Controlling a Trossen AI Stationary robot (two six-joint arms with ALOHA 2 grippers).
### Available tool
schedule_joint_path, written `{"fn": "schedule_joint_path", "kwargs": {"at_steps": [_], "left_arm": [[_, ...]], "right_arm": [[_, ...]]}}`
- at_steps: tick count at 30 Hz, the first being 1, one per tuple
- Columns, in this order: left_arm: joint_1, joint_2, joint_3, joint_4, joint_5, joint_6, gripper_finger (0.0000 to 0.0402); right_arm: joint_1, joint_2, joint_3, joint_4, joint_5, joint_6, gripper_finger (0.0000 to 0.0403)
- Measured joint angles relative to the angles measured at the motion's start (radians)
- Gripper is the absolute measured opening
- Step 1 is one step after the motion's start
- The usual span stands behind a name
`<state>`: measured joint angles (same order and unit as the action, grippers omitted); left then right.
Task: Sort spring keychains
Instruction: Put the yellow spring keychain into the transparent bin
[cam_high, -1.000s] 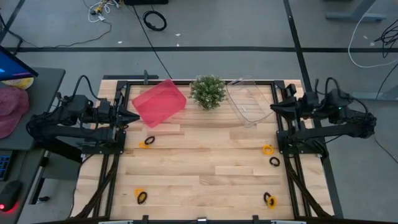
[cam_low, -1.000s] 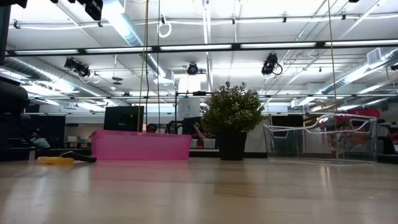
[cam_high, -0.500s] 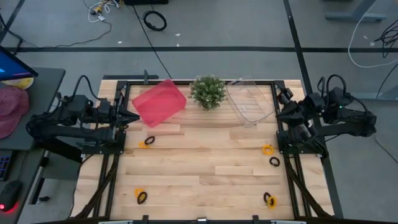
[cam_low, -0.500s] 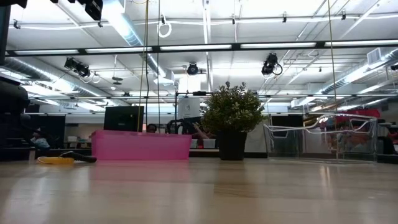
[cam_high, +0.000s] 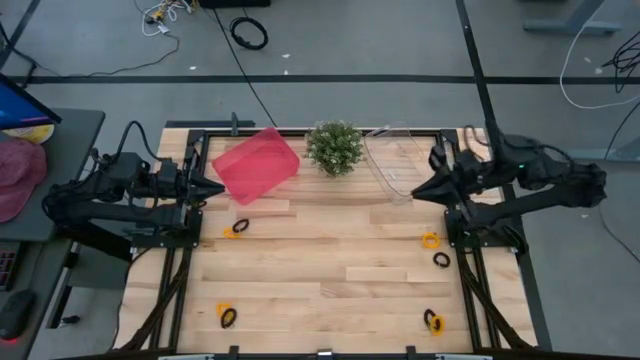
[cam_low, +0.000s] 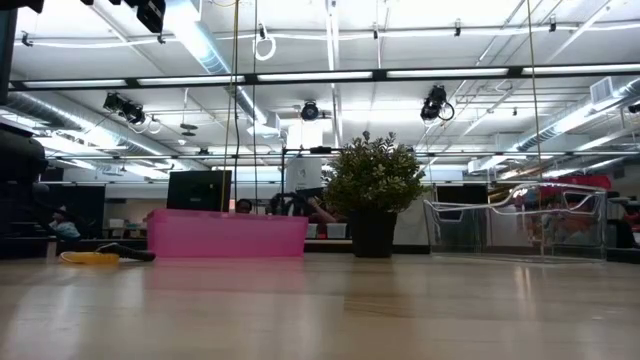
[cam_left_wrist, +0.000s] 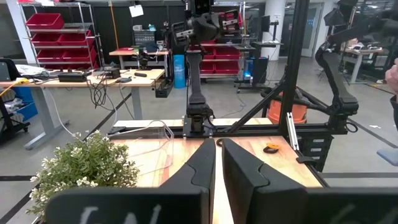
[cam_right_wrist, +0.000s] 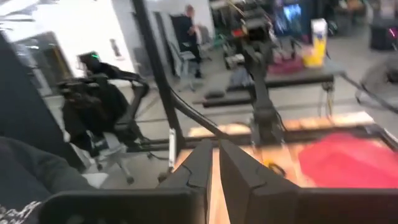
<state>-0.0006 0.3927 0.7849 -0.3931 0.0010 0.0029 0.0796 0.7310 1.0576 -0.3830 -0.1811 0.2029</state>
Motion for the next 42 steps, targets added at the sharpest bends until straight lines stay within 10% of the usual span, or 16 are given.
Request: {"fn": "schedule_joint_path", "kwargs": {"at_steps": [21,42], "left_arm": [[0.000,0.000,0.000,0.000,0.000,0.000,0.0030],[0.000,0.000,0.000,0.000,0.000,0.000,0.0030]], "right_arm": [[0.321,0.294,0.267,-0.543,0.489,0.410,0.0036],[0.375,0.401,0.010,-0.945,0.417,1.052,0.0036]]}}
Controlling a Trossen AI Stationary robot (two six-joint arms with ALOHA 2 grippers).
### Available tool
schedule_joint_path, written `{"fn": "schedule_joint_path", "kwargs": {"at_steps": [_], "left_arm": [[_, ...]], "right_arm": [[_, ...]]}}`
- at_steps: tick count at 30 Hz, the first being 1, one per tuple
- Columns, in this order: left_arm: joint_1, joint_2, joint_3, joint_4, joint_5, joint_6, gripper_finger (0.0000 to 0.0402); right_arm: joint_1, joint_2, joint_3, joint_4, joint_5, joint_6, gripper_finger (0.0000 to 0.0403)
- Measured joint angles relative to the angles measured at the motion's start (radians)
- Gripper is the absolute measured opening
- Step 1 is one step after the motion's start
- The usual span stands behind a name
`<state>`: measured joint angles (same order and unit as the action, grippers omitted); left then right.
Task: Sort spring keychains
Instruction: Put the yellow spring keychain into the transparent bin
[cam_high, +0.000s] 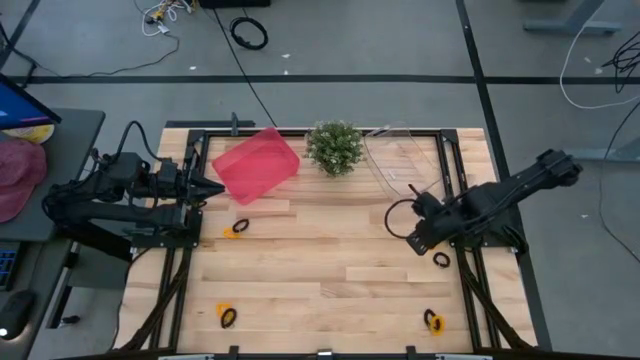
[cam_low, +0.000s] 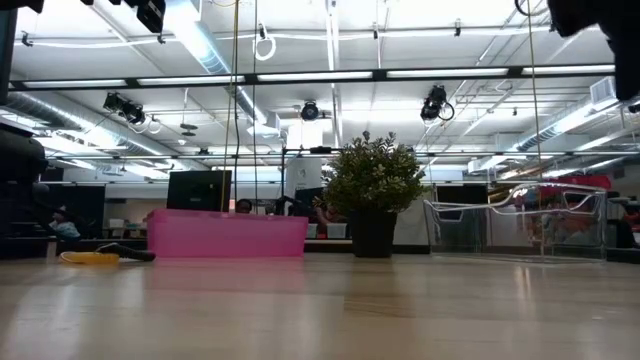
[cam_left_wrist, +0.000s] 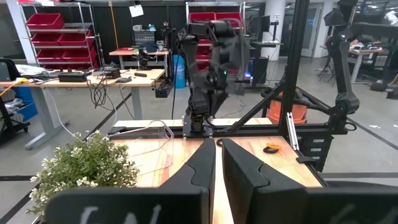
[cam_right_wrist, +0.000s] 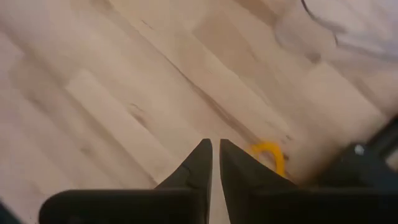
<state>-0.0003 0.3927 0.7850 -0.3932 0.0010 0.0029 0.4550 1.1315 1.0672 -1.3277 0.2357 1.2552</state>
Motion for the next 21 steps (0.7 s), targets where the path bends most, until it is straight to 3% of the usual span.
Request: {"fn": "schedule_joint_path", "kwargs": {"at_steps": [10,15,21], "left_arm": [[0.000,0.000,0.000,0.000,0.000,0.000,0.0030],[0.000,0.000,0.000,0.000,0.000,0.000,0.0030],[0.000,0.000,0.000,0.000,0.000,0.000,0.0030]], "right_arm": [[0.046,-0.004,-0.227,0.020,-0.114,0.166,0.0036],[0.054,-0.004,-0.336,0.047,-0.121,0.251,0.0036],[0.054,0.001,-0.330,0.099,-0.117,0.256,0.0036]]}}
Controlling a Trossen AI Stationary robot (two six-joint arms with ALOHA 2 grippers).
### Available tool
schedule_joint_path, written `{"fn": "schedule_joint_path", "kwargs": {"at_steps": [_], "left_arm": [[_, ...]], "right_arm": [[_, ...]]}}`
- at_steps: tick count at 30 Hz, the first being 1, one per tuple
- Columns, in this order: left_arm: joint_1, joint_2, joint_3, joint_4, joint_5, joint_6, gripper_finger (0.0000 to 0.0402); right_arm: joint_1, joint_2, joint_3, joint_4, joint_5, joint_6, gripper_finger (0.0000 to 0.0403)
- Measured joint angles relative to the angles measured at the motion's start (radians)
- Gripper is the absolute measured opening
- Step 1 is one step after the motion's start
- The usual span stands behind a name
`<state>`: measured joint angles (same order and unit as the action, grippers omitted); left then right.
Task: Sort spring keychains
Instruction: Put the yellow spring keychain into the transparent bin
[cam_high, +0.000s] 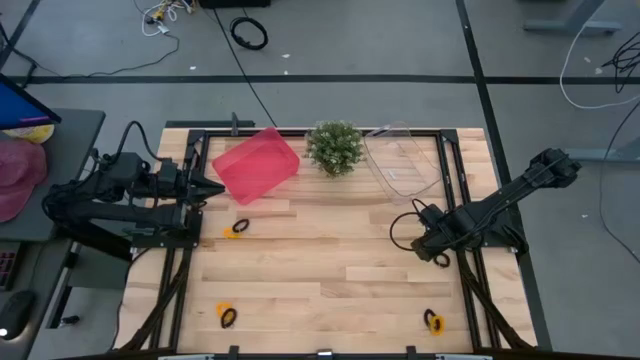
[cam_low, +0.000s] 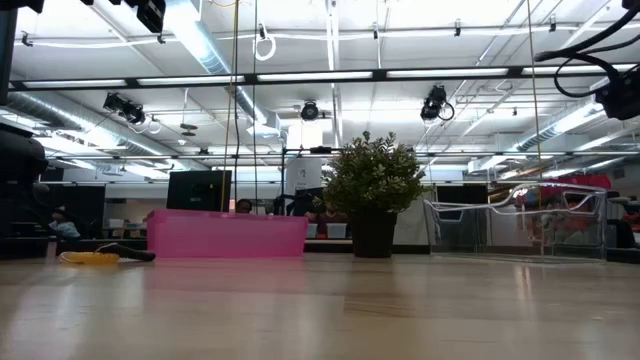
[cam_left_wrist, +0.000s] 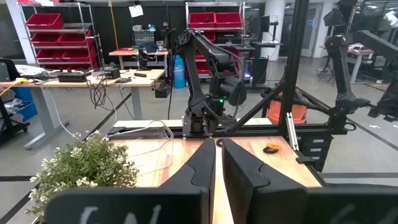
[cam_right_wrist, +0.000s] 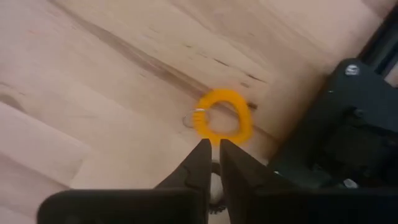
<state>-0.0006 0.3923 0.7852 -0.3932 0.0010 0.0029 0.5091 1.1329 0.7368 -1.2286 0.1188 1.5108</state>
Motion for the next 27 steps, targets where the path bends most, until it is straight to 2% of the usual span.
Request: {"fn": "schedule_joint_path", "kwargs": {"at_steps": [4,8,16,21,27], "left_arm": [[0.000,0.000,0.000,0.000,0.000,0.000,0.0030],[0.000,0.000,0.000,0.000,0.000,0.000,0.0030],[0.000,0.000,0.000,0.000,0.000,0.000,0.0030],[0.000,0.000,0.000,0.000,0.000,0.000,0.0030],[0.000,0.000,0.000,0.000,0.000,0.000,0.0030]], "right_arm": [[0.000,0.000,0.000,0.064,-0.011,-0.029,0.0036],[0.000,0.000,0.000,0.131,-0.027,-0.196,0.0036],[0.002,0.000,0.000,0.335,-0.018,-0.431,0.0036],[0.010,0.006,-0.001,0.372,0.029,-0.500,0.0036],[0.010,0.011,-0.058,0.372,0.037,-0.515,0.0036]]}}
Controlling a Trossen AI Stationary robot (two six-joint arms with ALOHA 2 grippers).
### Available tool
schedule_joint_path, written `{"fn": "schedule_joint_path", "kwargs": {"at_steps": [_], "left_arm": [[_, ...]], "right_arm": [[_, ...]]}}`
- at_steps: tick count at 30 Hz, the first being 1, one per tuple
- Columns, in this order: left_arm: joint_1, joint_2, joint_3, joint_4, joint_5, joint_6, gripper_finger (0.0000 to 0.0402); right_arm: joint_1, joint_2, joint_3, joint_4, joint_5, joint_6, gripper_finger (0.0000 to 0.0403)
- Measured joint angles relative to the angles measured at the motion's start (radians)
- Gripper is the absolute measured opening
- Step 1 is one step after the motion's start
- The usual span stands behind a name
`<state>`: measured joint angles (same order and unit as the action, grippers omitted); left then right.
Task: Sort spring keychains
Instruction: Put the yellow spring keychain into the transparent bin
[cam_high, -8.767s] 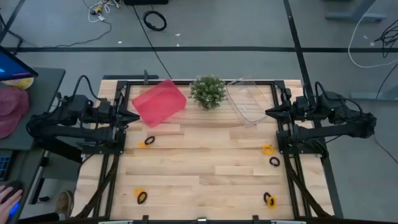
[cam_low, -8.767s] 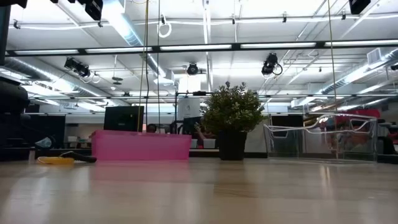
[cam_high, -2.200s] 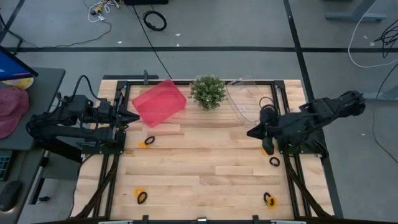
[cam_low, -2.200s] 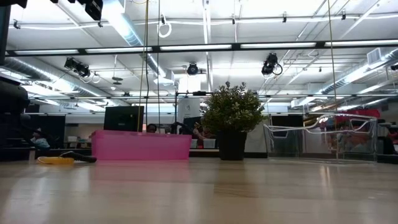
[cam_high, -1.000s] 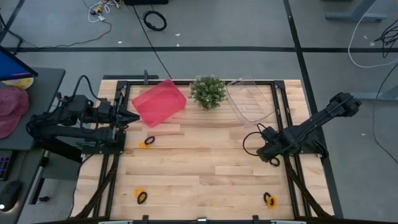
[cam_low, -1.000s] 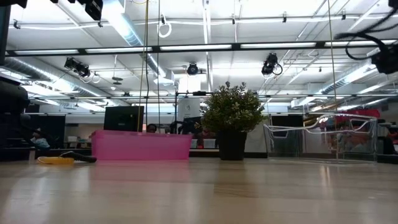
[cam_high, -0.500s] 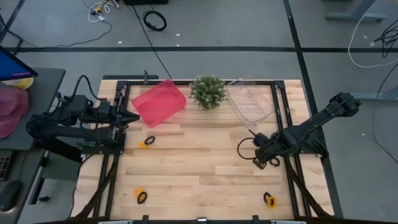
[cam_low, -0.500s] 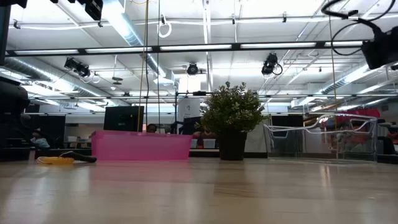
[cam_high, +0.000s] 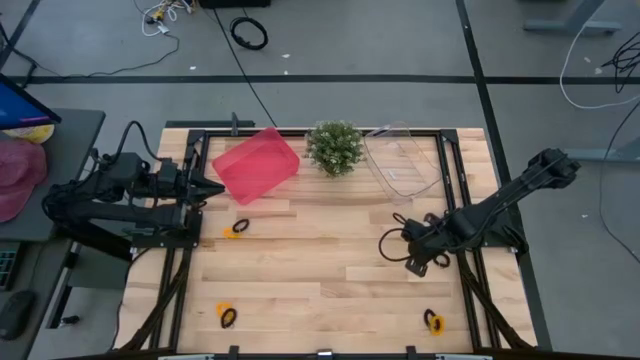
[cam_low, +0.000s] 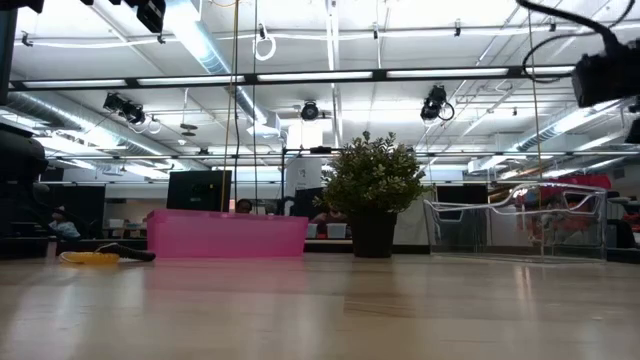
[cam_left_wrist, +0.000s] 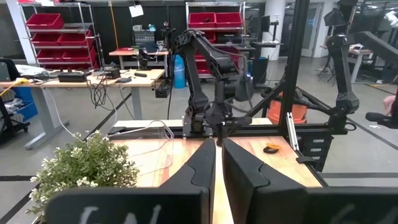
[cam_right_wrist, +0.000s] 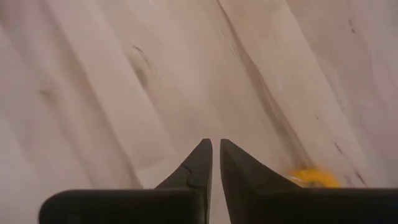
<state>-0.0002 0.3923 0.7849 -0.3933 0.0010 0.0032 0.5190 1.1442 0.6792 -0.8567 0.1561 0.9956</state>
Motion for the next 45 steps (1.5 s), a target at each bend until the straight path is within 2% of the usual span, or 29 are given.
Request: {"fn": "schedule_joint_path", "kwargs": {"at_steps": [6,10,13,25,29,40,45], "left_arm": [[0.000,0.000,0.000,0.000,0.000,0.000,0.0030],[0.000,0.000,0.000,0.000,0.000,0.000,0.0030],[0.000,0.000,0.000,0.000,0.000,0.000,0.0030],[0.000,0.000,0.000,0.000,0.000,0.000,0.0030],[0.000,0.000,0.000,0.000,0.000,0.000,0.0030],[0.000,0.000,0.000,0.000,0.000,0.000,0.0030],[0.000,0.000,0.000,0.000,0.000,0.000,0.0030]], "right_arm": [[0.000,0.000,-0.104,0.026,-0.020,0.129,0.0036],[-0.001,0.000,-0.157,0.020,-0.093,0.227,0.0036],[0.000,0.000,-0.173,0.022,-0.133,0.204,0.0036],[-0.001,0.000,-0.177,-0.015,-0.119,0.179,0.0039],[-0.001,0.000,-0.177,-0.037,-0.117,0.197,0.0060],[-0.001,0.000,-0.177,-0.064,-0.066,0.197,0.0156],[-0.001,0.000,-0.182,-0.053,-0.041,0.200,0.0176]]}}
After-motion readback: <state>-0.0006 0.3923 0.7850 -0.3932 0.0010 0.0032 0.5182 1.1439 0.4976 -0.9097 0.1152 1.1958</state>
